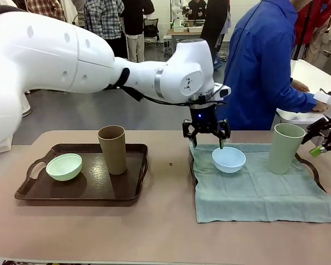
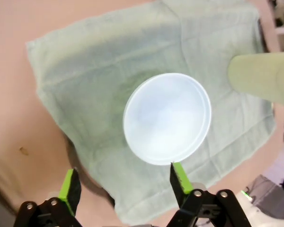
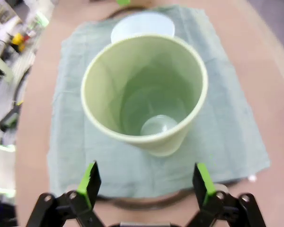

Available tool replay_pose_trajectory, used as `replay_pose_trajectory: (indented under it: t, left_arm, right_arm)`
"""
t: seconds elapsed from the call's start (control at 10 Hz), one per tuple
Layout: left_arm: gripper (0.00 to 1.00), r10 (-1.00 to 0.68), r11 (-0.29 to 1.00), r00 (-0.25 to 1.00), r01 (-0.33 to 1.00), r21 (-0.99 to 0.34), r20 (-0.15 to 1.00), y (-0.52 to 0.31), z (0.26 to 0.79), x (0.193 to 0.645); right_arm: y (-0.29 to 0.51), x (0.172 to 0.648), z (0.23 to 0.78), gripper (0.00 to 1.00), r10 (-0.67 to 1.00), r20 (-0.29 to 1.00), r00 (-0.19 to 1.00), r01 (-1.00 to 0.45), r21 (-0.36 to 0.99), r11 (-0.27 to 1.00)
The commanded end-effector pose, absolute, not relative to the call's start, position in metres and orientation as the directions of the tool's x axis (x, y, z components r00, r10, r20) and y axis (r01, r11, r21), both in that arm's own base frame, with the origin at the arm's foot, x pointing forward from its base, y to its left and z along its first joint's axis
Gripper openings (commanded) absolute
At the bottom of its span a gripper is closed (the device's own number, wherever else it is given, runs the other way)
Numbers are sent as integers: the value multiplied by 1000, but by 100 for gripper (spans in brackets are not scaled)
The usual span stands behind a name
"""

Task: Set up a tray with a mat and arrange the tableware.
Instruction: Place the Picnic Bowl and Reusable plastic cup back onto the Handle tray in front of the human's position.

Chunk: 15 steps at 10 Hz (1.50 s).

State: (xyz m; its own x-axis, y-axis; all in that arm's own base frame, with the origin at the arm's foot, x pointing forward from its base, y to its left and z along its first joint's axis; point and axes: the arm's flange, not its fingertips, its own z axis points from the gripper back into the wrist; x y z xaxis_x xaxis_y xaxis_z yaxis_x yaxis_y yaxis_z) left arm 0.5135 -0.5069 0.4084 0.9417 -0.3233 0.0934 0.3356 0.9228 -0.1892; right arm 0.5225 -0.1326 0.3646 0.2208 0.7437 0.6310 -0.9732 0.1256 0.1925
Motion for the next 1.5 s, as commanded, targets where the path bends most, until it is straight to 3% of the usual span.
replay_pose_trajectory:
  t: [0.0,0.2,0.5,0.6,0.9,1.1,1.4]
  left_arm:
    - [100,-374,905,923,385,-181,94,-481,430,500]
    - [100,-431,882,894,447,-151,126,-466,455,494]
    - [100,-481,865,852,499,-47,206,-434,506,479]
    - [100,-484,867,843,498,0,236,-422,525,475]
    - [100,-471,882,832,453,131,292,-387,579,456]
    - [100,-448,894,835,417,162,319,-370,611,446]
    - [100,-404,915,844,381,135,353,-354,623,443]
  right_arm:
    - [-131,501,393,100,784,506,358,-925,305,226]
    - [-131,490,426,100,750,317,580,-803,377,462]
    - [-122,465,483,100,712,8,702,-693,240,680]
    - [-122,456,506,100,656,-39,754,-640,177,747]
    - [-94,415,592,100,576,-8,817,-576,31,817]
    - [-61,392,633,100,613,117,781,-605,-97,790]
    - [-52,408,624,100,673,168,720,-673,-67,737]
